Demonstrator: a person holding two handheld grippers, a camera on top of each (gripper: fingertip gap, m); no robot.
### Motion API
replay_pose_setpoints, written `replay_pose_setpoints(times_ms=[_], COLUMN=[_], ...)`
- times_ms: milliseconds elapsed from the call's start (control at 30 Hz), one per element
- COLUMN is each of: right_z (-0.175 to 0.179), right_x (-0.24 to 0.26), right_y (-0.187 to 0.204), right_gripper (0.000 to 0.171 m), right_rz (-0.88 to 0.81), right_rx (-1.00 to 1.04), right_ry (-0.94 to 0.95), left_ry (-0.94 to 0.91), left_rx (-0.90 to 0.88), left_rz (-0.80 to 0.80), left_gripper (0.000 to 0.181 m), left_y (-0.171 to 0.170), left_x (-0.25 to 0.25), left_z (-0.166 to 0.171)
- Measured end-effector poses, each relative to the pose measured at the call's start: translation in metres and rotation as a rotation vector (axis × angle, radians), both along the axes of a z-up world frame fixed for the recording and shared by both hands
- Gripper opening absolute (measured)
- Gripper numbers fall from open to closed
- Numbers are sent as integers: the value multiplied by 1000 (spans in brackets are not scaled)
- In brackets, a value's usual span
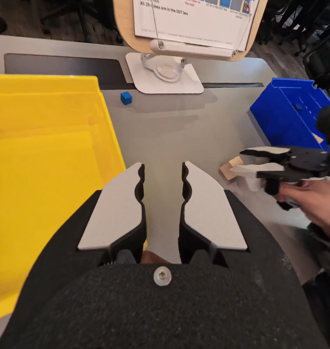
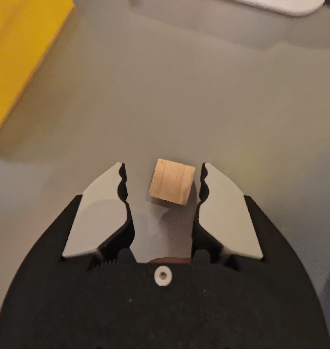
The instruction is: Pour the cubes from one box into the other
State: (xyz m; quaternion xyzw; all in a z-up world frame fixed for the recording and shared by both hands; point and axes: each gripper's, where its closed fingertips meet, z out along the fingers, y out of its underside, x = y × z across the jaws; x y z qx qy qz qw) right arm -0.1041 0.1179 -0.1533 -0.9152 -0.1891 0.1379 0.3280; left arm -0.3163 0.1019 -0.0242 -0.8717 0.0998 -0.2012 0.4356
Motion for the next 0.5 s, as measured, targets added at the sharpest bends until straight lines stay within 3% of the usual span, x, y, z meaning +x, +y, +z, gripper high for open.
replay_pose_setpoints(times_ms=[33, 67, 167, 300, 400, 467, 500], right_z=[-14, -25, -15, 70, 147, 167, 158], right_x=[4, 12, 23, 68, 146, 218, 251], right_y=[0, 2, 1, -3, 0, 7, 9], right_gripper=[67, 46, 45, 45, 45, 45, 45], right_rz=[-39, -89, -126, -152, -239, -318, -334], right_rx=[-22, -30, 6, 176, 284, 271, 198], right_ry=[-73, -166, -202, -159, -98, -141, -160], left_ry=[-13, -30, -87, -20, -44, -46, -37], left_rx=[-1, -5, 1, 24, 16, 14, 14], left_rz=[7, 15, 46, 82, 86, 90, 94], left_gripper=[37, 36, 30, 29, 29, 29, 29], left_y=[-6, -13, -32, -54, -71, -80, -85], left_x=[5, 9, 14, -5, -15, -19, -21], left_z=[-6, -12, -27, -44, -49, -52, -55])
